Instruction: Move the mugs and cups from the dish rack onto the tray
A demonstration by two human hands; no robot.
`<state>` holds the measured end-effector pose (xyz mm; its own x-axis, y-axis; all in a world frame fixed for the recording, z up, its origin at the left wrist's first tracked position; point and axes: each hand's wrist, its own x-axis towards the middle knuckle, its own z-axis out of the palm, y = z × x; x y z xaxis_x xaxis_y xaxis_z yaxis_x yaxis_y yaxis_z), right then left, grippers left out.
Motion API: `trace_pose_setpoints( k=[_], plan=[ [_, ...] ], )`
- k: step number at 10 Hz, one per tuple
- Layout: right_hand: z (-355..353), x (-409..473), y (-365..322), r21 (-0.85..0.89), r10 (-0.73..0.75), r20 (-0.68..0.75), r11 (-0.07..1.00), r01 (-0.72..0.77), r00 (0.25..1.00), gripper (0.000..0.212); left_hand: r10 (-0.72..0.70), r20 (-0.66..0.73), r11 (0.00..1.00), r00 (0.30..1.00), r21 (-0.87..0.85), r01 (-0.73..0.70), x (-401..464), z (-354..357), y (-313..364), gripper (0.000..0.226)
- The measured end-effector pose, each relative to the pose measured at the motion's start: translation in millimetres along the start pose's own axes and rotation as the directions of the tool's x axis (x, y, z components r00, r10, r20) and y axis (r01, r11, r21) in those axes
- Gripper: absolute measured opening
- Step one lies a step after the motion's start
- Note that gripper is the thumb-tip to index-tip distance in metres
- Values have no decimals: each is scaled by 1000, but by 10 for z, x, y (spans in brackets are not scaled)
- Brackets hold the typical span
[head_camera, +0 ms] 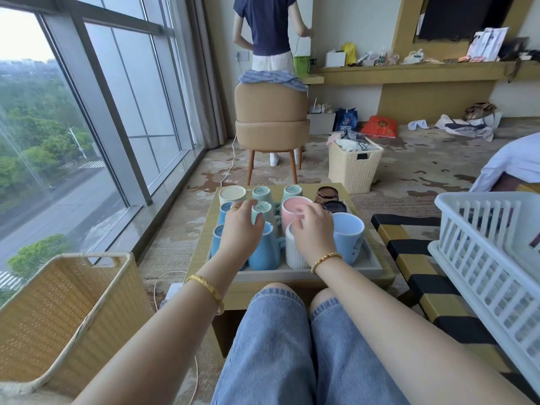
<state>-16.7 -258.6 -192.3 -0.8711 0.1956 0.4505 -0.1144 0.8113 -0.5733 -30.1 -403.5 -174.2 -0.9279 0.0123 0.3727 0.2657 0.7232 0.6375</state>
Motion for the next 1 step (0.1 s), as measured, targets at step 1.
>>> trace_pose_setpoints(
  k=[1],
  plan=[
    [-311,-279,19,356,214,-177,924,-140,961,20,-35,-9,966,999,-257,31,-289,-81,107,33]
  ],
)
